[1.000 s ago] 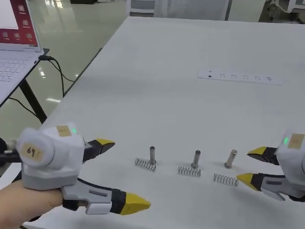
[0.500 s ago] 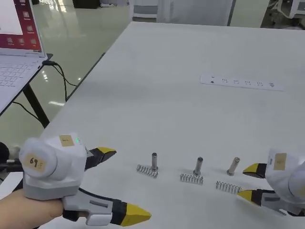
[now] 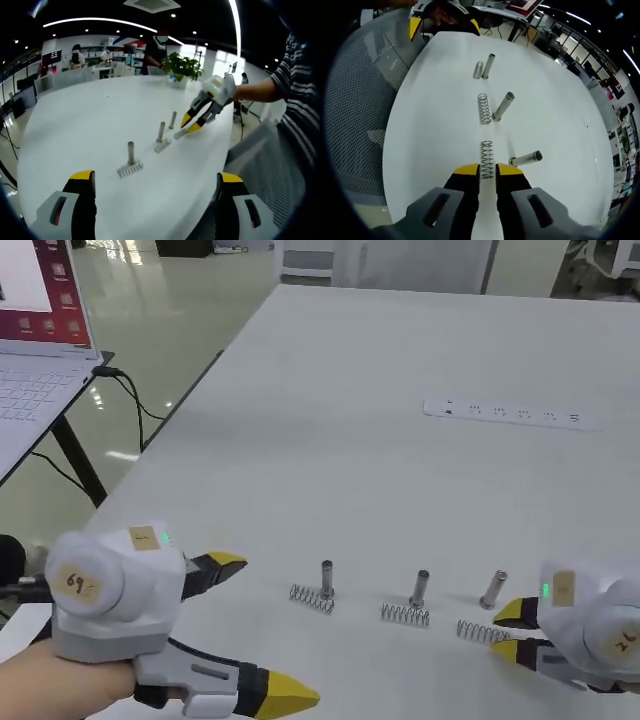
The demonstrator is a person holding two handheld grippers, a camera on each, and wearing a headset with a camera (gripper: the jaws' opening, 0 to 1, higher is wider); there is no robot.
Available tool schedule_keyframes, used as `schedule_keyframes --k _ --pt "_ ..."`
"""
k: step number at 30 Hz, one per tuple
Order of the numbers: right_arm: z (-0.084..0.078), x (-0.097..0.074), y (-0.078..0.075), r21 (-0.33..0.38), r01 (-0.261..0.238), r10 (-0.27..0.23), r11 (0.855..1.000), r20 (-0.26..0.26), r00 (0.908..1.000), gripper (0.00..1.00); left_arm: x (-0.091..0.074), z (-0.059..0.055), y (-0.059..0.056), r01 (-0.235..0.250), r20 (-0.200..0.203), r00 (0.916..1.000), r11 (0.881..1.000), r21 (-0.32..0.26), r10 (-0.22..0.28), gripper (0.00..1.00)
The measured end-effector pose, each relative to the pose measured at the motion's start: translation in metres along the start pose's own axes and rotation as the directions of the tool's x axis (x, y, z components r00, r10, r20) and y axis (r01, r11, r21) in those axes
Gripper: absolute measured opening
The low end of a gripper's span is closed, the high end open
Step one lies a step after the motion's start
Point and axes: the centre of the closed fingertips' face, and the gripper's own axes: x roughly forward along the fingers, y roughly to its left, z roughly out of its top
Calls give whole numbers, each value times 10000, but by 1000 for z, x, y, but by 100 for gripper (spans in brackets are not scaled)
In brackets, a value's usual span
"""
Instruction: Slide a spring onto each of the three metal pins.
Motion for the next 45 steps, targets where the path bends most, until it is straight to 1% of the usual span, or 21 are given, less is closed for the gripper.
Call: schedule_keyframes --k 3,8,13,15,16,18,19,21,23,26,28,32,34,36,38,39,40,42,45 --pt "-3 2 -1 105 -78 79 9999 -80 9999 8 0 1 0 2 19 10000 10000 6 -2 98" --pt "-6 3 2 118 -356 359 9993 -195 9992 8 0 1 1 13 26 10000 10000 -6 -13 98" --pt "-10 6 4 92 -538 541 9985 -346 9979 8 2 -1 0 97 13 10000 9999 -26 -97 98" --pt "-8 7 3 162 -582 586 9982 -237 9980 8 3 -1 0 155 61 9999 9999 -27 -154 98" --pt "-9 7 3 171 -589 593 9981 -259 9979 8 3 -1 0 181 79 9998 9998 -33 -181 98" --pt "-9 6 3 -63 -528 526 9986 -358 9980 8 3 -2 1 188 30 9998 9998 -6 -188 98" --pt "-9 5 4 -68 -554 552 9984 -348 9979 8 3 -2 1 173 18 9998 9998 49 -173 98" --pt "-6 2 5 22 -579 579 9983 -214 9981 8 2 0 3 166 105 9998 9998 100 -167 98" --pt "-3 -2 5 121 -575 577 9983 -111 9983 8 0 5 5 137 396 9991 9998 116 -141 98" --pt "-3 -8 4 153 -566 567 9983 -106 9983 8 -2 10 7 55 686 9976 10000 72 -59 98" --pt "-3 -12 3 150 -558 559 9983 -52 9984 8 -2 15 5 -25 827 9966 9999 124 14 98" --pt "3 -20 3 610 -604 585 9963 326 9978 8 -3 20 -3 48 895 9960 9996 291 -74 96" --pt "5 -24 4 644 -665 639 9957 404 9971 8 -3 22 -7 152 948 9953 9992 360 -186 95" --pt "8 -29 8 434 -725 705 9964 466 9964 8 -2 23 -12 288 948 9950 9989 383 -323 94" --pt "13 -35 11 310 -810 790 9962 601 9951 8 -1 24 -18 526 992 9934 9976 443 -568 92" --pt "19 -38 13 150 -879 864 9960 805 9930 8 0 25 -22 698 994 9923 9966 442 -739 91" --pt "22 -40 14 111 -901 888 9959 904 9919 8 1 25 -25 820 983 9914 9957 443 -860 90" --pt "30 -45 17 -133 -995 1004 9949 1069 9892 8 4 24 -34 1247 931 9873 9910 494 -1289 89" --pt "39 -51 20 -348 -1049 1085 9939 1247 9863 8 9 26 -40 1506 872 9839 9866 631 -1557 88"
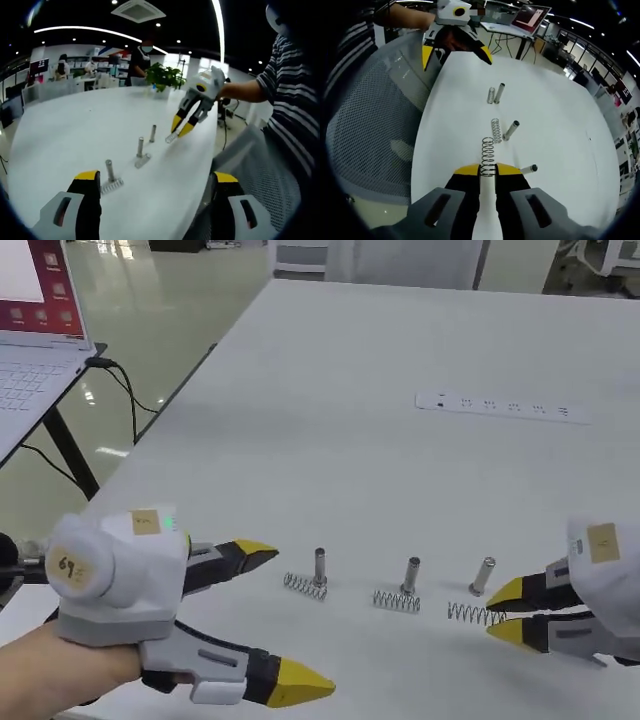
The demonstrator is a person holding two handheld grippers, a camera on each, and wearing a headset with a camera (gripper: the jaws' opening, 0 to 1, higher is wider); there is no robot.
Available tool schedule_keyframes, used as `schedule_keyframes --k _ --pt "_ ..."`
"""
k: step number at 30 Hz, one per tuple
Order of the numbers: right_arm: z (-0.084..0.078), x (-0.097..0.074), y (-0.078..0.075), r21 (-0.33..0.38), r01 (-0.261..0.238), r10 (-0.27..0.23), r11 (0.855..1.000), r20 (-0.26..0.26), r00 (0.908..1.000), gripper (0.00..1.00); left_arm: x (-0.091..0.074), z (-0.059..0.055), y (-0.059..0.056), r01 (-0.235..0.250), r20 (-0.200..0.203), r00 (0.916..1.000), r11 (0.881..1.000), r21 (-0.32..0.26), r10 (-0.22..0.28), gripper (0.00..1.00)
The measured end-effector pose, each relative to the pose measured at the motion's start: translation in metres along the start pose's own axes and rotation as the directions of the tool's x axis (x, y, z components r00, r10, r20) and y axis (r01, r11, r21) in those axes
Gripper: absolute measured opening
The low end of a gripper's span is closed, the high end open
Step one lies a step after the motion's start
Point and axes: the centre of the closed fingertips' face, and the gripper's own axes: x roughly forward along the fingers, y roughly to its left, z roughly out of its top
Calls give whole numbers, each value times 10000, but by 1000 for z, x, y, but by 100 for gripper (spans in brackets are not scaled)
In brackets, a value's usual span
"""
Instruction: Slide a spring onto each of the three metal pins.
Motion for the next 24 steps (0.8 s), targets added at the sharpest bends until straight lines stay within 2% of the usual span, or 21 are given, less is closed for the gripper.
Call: schedule_keyframes --k 2,8,11,17,18,20,24 --pt "6 -2 2 -84 -34 36 10000 130 9999 8 7 3 -4 257 -48 9997 9996 114 -256 86" --pt "18 -1 7 -258 -179 193 9995 542 9983 8 28 12 -7 595 87 9982 9980 217 -597 77" --pt "21 1 11 -282 -262 280 9993 654 9975 8 39 15 -14 874 126 9960 9955 365 -879 71" --pt "24 2 17 -262 -416 437 9988 861 9953 8 61 10 -31 1633 -173 9865 9847 610 -1626 61" --pt "24 2 18 -249 -415 436 9988 914 9949 8 62 10 -31 1639 -175 9865 9845 624 -1631 60" --pt "27 2 18 -111 -417 427 9991 1121 9928 8 66 13 -30 1673 -86 9859 9838 640 -1671 59" --pt "31 2 21 1 -490 485 9988 1409 9888 8 73 19 -33 1872 167 9820 9807 559 -1883 50"
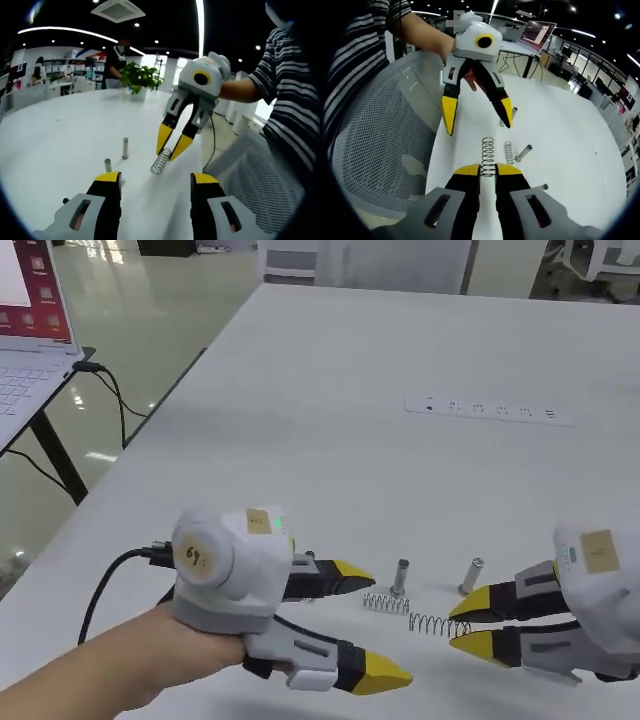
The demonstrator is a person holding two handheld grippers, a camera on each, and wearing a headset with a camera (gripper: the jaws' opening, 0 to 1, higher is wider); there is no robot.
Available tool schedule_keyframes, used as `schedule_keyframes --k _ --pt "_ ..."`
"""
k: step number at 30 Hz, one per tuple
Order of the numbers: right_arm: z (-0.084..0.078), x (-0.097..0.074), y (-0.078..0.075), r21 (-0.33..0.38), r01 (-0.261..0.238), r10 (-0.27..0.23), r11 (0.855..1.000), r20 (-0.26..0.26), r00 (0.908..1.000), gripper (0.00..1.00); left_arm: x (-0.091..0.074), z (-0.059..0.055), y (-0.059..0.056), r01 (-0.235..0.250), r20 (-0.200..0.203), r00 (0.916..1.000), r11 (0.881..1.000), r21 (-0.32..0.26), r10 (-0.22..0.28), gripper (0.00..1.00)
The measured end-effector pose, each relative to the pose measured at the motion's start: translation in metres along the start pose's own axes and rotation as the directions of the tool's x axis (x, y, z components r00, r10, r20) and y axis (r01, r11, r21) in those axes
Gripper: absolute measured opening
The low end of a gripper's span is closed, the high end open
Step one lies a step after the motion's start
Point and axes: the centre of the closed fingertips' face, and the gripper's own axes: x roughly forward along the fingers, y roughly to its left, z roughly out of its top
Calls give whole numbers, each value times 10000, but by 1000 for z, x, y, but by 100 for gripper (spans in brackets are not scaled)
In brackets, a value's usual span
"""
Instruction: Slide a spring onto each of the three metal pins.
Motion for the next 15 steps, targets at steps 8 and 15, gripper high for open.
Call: schedule_keyframes --k 8,15 --pt "2 0 4 -184 -84 85 9998 92 9999 8 13 1 -3 325 131 9994 9994 -145 -323 35" --pt "6 -3 4 -210 -86 92 9997 294 9995 8 19 4 -8 576 300 9979 9983 104 -579 23"
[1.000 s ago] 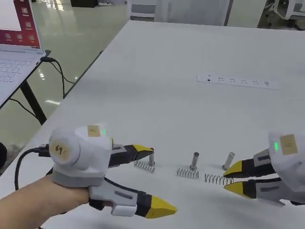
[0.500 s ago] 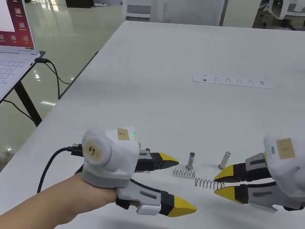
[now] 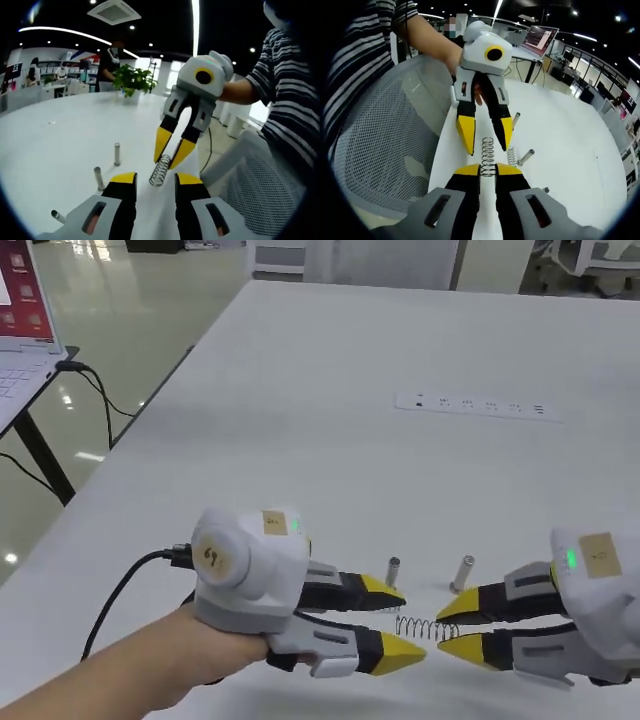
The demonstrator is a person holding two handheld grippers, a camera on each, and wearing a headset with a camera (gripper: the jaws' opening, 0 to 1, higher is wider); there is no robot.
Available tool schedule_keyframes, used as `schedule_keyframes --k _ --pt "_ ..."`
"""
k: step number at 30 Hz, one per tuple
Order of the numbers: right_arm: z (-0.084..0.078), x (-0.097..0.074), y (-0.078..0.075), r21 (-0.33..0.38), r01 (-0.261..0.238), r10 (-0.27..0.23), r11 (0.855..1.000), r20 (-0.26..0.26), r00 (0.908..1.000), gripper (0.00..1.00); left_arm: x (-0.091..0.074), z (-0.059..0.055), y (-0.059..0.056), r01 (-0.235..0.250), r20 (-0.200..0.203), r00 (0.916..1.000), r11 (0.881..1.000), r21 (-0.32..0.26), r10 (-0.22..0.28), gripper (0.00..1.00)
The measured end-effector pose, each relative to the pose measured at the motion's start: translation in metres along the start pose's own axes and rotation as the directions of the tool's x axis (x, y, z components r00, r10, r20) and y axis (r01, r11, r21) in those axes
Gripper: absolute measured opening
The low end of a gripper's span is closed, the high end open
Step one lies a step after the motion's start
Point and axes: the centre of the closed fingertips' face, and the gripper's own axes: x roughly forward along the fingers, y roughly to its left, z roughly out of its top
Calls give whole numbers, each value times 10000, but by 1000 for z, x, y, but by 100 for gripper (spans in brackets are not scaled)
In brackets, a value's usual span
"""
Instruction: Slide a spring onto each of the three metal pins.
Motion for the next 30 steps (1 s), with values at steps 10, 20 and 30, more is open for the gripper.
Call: schedule_keyframes --k 10,20,30 --pt "0 -2 1 -70 -29 29 10000 6 10000 8 5 2 -5 241 52 9997 9993 280 -243 6" --pt "-3 -2 6 -16 -91 91 10000 -50 9999 8 6 -3 -12 651 -187 9978 9969 445 -643 2" --pt "-10 -4 11 99 -181 184 9998 -307 9994 11 5 -3 -19 1243 -519 9913 9905 597 -1212 2"
